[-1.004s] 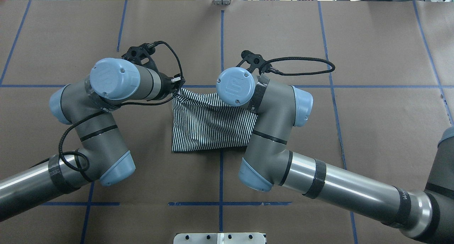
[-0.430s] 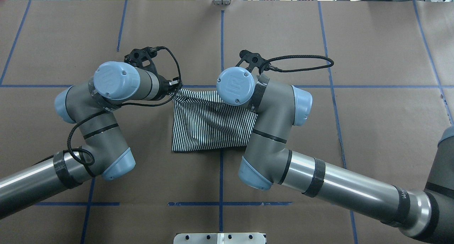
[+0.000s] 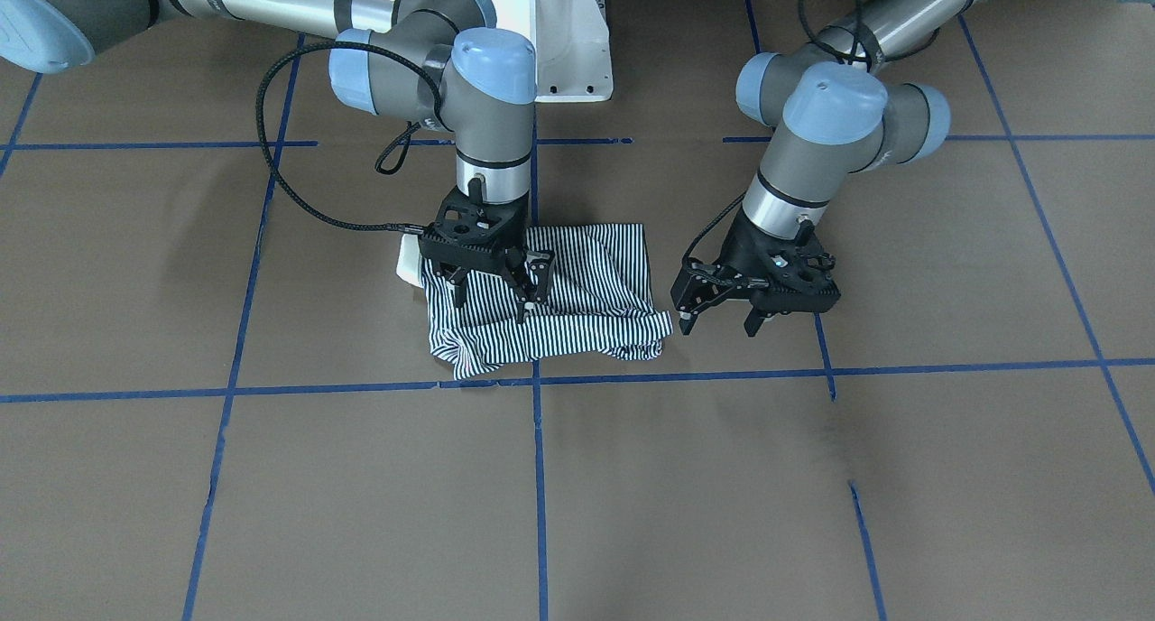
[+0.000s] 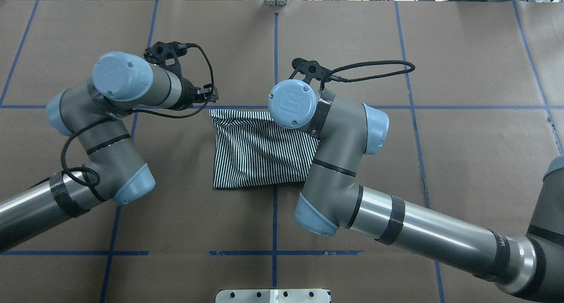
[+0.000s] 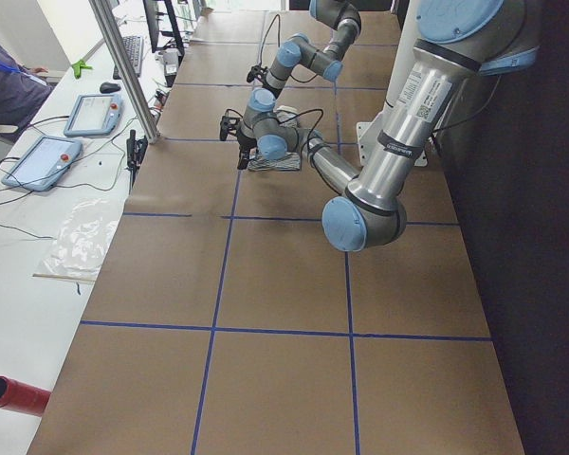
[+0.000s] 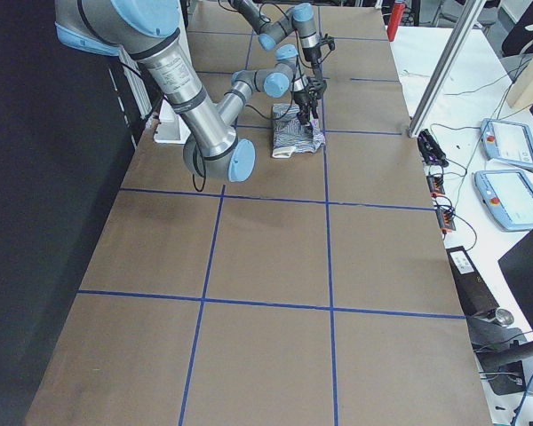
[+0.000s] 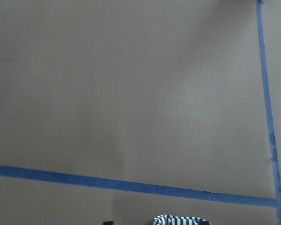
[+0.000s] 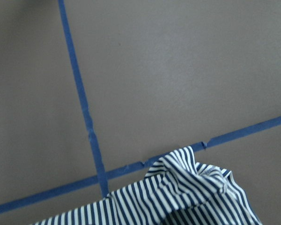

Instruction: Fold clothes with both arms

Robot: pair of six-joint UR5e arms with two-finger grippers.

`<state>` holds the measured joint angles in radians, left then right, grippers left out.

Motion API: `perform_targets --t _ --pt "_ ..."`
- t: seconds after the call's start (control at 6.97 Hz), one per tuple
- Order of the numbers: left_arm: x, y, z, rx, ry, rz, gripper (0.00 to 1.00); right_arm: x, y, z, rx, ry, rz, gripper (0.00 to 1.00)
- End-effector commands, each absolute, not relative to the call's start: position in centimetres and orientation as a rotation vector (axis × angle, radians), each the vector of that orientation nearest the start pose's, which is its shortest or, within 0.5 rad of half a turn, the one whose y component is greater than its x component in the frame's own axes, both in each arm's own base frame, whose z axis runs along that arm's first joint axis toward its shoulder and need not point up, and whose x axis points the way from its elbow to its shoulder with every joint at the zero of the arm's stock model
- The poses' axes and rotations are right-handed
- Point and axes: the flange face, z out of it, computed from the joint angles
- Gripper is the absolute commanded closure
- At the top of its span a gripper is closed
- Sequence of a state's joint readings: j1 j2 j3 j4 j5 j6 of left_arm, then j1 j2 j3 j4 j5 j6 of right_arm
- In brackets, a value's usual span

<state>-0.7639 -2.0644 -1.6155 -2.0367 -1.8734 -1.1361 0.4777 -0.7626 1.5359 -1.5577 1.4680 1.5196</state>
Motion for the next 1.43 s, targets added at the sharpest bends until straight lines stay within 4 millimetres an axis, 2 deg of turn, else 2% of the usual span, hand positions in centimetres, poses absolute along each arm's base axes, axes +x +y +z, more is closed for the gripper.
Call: perform_targets --t 0.0,0.29,0.43,0.72,0.86,1.15,1.29 --pt "40.6 -54.2 30.6 0.337 0.979 -0.134 0.00 -61.8 -41.4 18.7 0.373 -0.701 0.249 0.00" --pt "40.6 -54.2 30.7 0.333 0.979 -0.142 0.00 -62.8 -41.8 20.6 0.426 -0.624 0.113 0.00" --pt "40.6 -54.1 30.6 0.331 0.981 -0.141 0.00 -62.8 -42.4 20.9 0.427 -0.613 0.118 0.00" --pt "40.6 -54.0 30.5 0.334 0.983 -0.141 0.00 -62.6 -45.3 22.6 0.436 -0.586 0.148 0.00" --pt "40.4 -53.8 29.9 0.339 0.995 -0.145 0.00 -63.6 -47.4 24.7 0.445 -0.584 0.167 0.00" --pt "40.3 -53.7 29.8 0.338 0.997 -0.149 0.00 -62.2 -56.3 22.9 0.448 -0.538 0.229 0.00" --pt "40.3 -53.7 29.9 0.335 0.997 -0.150 0.00 -61.0 -59.6 22.4 0.422 -0.525 0.253 0.00"
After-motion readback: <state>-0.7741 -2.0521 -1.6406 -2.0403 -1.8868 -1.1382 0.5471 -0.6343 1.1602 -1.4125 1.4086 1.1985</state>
